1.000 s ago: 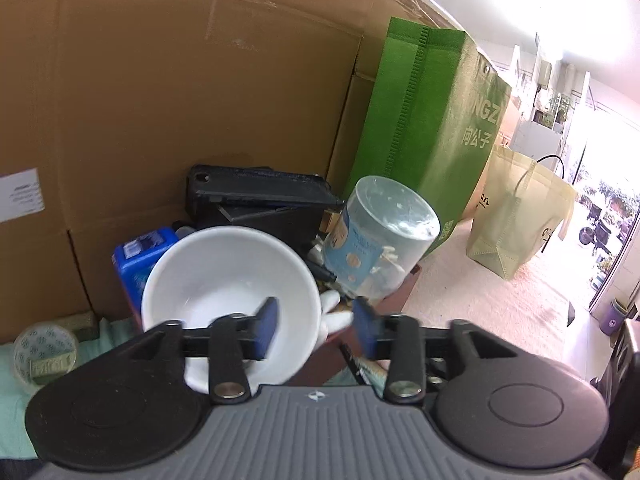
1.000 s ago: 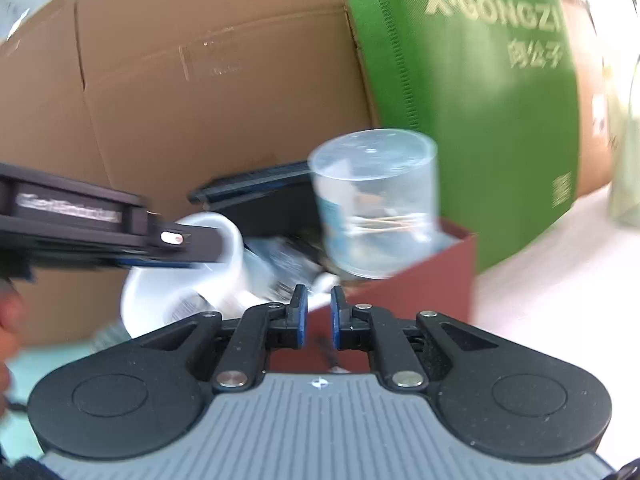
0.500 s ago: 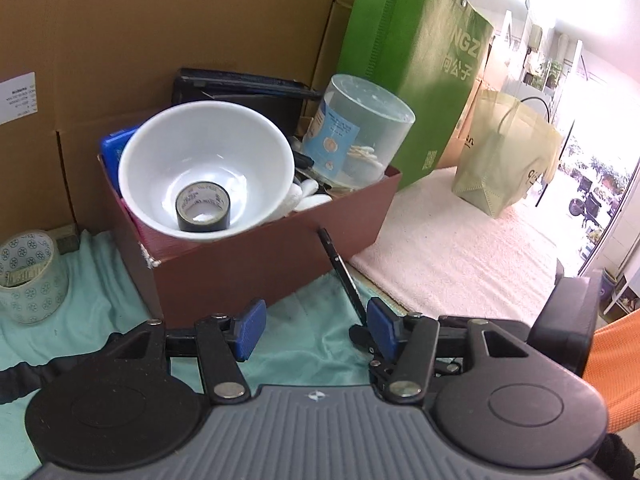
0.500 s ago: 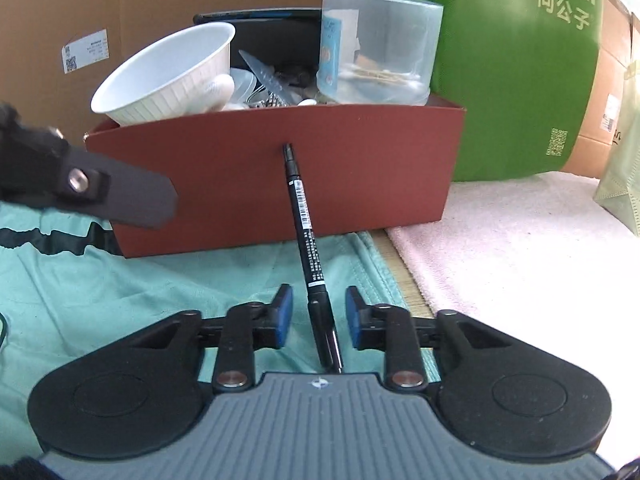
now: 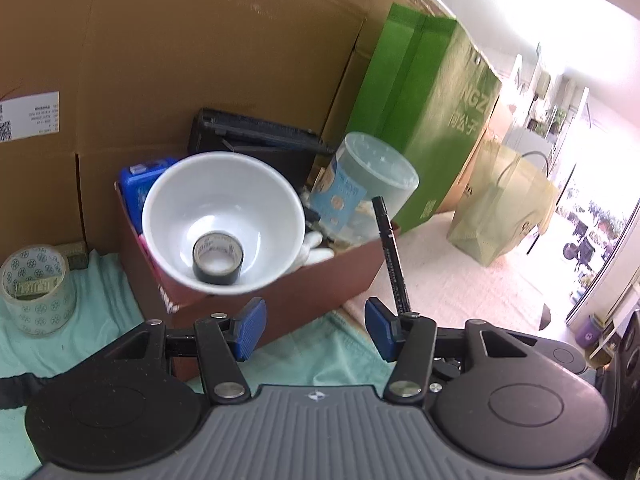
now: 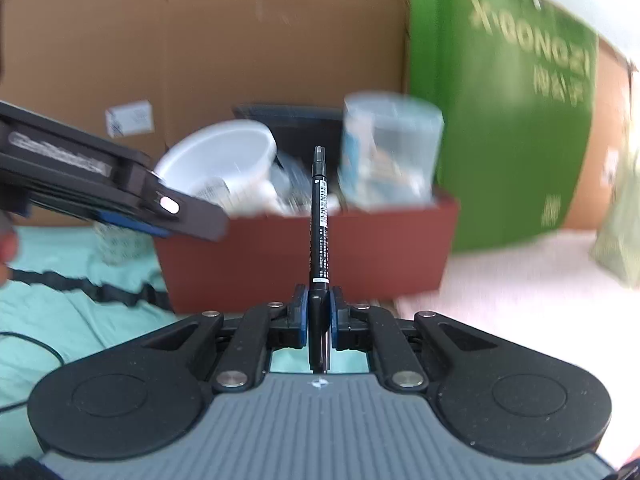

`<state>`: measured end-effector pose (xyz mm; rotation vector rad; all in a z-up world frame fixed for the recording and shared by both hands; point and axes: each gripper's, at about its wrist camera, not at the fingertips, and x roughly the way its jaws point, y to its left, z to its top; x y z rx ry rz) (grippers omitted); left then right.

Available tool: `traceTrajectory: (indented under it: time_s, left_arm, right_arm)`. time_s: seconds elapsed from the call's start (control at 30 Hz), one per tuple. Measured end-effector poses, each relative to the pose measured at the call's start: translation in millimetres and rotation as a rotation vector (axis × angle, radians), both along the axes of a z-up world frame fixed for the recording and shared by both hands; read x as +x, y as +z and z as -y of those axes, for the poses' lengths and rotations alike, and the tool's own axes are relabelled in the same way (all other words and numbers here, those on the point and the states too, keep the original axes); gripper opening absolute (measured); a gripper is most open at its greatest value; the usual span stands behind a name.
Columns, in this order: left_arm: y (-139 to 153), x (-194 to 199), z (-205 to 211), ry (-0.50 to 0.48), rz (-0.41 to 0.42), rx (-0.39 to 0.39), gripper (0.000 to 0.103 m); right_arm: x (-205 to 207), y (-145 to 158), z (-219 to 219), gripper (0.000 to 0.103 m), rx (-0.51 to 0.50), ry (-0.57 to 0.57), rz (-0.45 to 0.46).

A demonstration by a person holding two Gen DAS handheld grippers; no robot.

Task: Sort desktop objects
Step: 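Carry the black pen with the left gripper over the brown box, then lower the pen into the brown box and open the left gripper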

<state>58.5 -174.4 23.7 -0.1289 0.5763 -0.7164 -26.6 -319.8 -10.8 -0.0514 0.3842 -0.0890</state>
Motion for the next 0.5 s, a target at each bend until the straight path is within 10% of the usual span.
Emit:
traceTrajectory:
  time_s: [0.5]
  left_arm:
    - [38.3,36.8,-8.5,0.111,0.096,-0.024,0.057]
  right_arm:
    - [97.1,35.8,-2.2,0.008,-0.354,0.185,0.041]
